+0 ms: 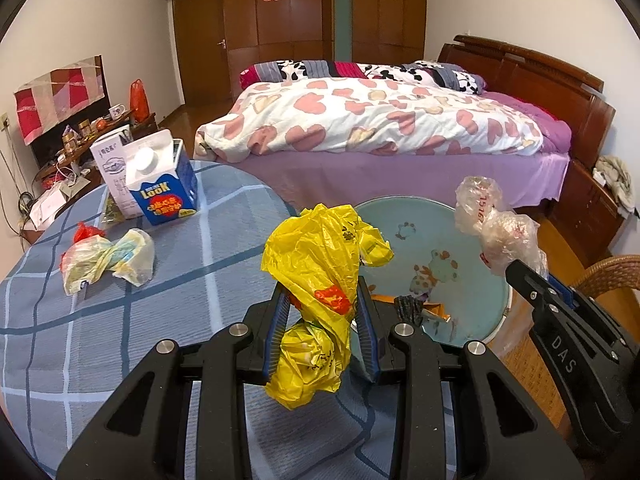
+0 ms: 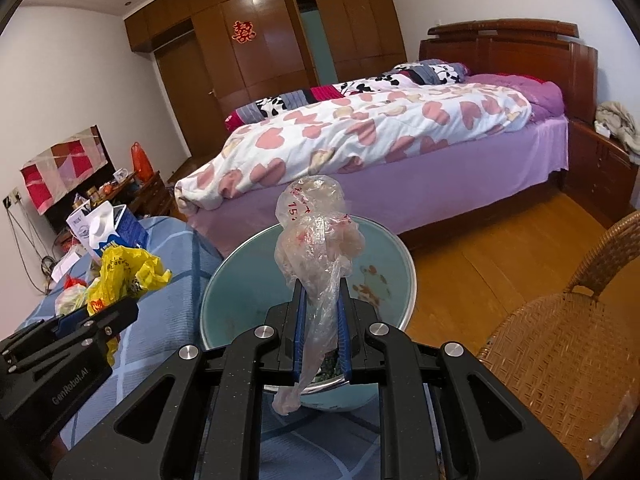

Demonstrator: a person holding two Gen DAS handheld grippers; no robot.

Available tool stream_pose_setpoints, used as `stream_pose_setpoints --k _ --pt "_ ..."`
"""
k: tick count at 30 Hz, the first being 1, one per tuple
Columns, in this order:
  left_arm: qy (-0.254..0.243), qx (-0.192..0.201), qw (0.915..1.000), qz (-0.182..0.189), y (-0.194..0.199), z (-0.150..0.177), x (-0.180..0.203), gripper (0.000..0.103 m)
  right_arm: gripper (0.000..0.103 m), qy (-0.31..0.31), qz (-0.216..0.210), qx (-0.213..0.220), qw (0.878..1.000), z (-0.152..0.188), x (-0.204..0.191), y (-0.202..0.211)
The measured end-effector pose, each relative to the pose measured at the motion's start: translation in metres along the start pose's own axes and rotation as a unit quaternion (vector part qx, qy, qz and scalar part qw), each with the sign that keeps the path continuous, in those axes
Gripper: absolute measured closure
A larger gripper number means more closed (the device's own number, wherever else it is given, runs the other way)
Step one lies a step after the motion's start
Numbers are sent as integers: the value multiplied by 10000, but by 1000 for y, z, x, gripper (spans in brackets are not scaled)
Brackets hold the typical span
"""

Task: Collect trash
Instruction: 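Carry the yellow bag and clear bag over the teal bin and open the right tool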

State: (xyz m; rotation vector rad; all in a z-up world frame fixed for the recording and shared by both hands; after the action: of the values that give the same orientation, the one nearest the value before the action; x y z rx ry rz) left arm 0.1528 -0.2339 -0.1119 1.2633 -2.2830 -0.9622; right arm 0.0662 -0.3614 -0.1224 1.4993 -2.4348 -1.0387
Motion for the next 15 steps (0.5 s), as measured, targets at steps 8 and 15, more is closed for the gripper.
stream_pose_setpoints --k 8,15 --pt "-53 -85 9999 57 -16 -3 9 71 88 27 108 -100 9999 -1 6 -16" --pt "-123 -116 9998 126 -26 -8 20 71 88 14 192 -256 9995 2 12 -35"
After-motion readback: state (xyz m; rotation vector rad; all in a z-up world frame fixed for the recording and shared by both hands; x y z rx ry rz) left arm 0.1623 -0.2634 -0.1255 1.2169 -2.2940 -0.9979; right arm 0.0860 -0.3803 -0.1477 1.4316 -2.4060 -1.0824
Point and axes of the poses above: each gripper's, at about its wrist camera, not at the fingertips, and y roughly against the way its jaws point, x to its right, z to its underside, the point moved 10 cm from there along -y, roughly the way its jaws point, and after that the axes turned 3 degrees about -x, right-handed, at the moved point
